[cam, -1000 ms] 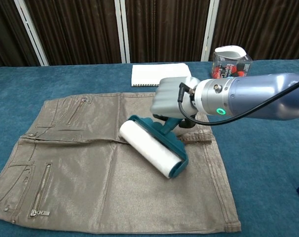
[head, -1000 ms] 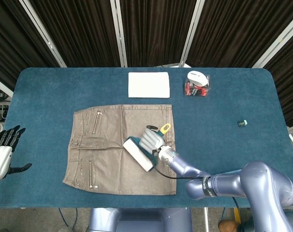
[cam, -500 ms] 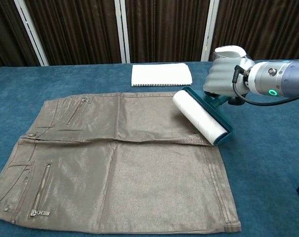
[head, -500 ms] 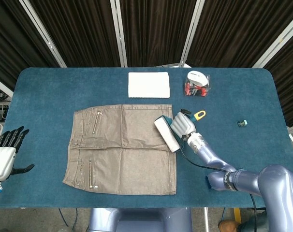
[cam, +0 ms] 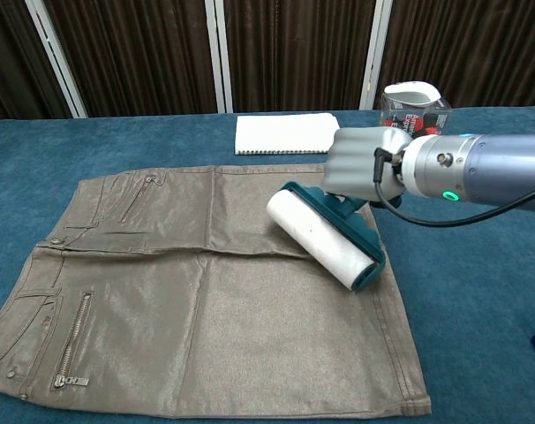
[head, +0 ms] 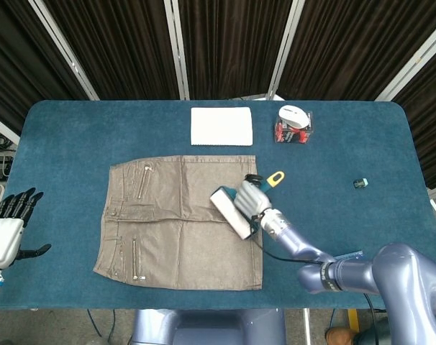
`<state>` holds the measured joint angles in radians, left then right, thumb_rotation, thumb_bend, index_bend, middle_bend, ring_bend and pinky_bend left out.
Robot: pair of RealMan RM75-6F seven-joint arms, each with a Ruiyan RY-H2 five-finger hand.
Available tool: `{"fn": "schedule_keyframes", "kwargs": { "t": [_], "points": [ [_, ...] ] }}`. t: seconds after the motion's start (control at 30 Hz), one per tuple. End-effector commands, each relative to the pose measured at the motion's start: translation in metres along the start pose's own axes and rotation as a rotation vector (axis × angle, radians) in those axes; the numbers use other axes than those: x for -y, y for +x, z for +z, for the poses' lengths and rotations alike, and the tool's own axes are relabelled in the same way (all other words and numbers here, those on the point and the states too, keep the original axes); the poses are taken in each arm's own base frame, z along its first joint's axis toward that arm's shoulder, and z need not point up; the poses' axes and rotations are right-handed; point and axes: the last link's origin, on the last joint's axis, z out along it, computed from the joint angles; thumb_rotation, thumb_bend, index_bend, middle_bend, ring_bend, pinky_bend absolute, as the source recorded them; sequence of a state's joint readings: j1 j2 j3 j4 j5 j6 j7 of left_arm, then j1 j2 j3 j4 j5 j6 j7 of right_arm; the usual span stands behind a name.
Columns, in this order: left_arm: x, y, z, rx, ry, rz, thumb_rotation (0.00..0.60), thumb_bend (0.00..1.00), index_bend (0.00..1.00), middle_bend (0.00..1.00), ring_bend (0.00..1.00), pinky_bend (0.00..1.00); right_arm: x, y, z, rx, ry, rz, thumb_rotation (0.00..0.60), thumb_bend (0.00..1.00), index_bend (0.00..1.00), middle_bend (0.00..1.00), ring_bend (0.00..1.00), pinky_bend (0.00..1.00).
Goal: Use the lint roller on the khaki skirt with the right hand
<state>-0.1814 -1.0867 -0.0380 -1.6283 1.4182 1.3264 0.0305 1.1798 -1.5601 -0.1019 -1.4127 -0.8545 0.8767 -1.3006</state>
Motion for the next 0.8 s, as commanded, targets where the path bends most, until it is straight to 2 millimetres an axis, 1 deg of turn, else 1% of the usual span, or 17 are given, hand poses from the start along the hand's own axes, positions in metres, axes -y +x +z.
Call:
{"fn": "schedule_keyframes", "kwargs": {
  "t": [0.03, 0.13, 0.37, 0.6, 0.7, 0.8],
  "points": [
    [0.001, 0.001, 0.000, -0.002, 0.004, -0.003, 0.600, 0.00, 0.00, 0.00, 0.00, 0.00, 0.019, 0.020, 0.001, -0.034, 0.042, -0.021, 0.600, 0.77, 0.58, 0.63, 0.52, 0.48],
    [0.003, 0.001, 0.000, -0.004, 0.007, -0.005, 0.600, 0.00, 0.00, 0.00, 0.00, 0.00, 0.028, 0.033, 0.001, -0.065, 0.067, -0.045, 0.600, 0.77, 0.58, 0.63, 0.52, 0.47],
    [0.004, 0.001, 0.001, 0.001, 0.010, -0.007, 0.600, 0.00, 0.00, 0.00, 0.00, 0.00, 0.045, 0.052, 0.000, -0.104, 0.108, -0.089, 0.600, 0.77, 0.58, 0.63, 0.52, 0.48],
    [0.004, 0.001, 0.002, 0.004, 0.012, -0.007, 0.600, 0.00, 0.00, 0.00, 0.00, 0.00, 0.060, 0.062, -0.005, -0.118, 0.144, -0.110, 0.600, 0.77, 0.58, 0.63, 0.52, 0.48],
    [0.005, 0.000, 0.002, 0.005, 0.012, -0.006, 0.600, 0.00, 0.00, 0.00, 0.00, 0.00, 0.061, 0.064, -0.003, -0.120, 0.140, -0.113, 0.600, 0.77, 0.58, 0.63, 0.53, 0.48],
    [0.005, 0.001, 0.002, 0.003, 0.014, -0.007, 0.600, 0.00, 0.00, 0.00, 0.00, 0.00, 0.058, 0.061, -0.001, -0.111, 0.124, -0.118, 0.600, 0.77, 0.58, 0.63, 0.53, 0.48]
  ]
}}
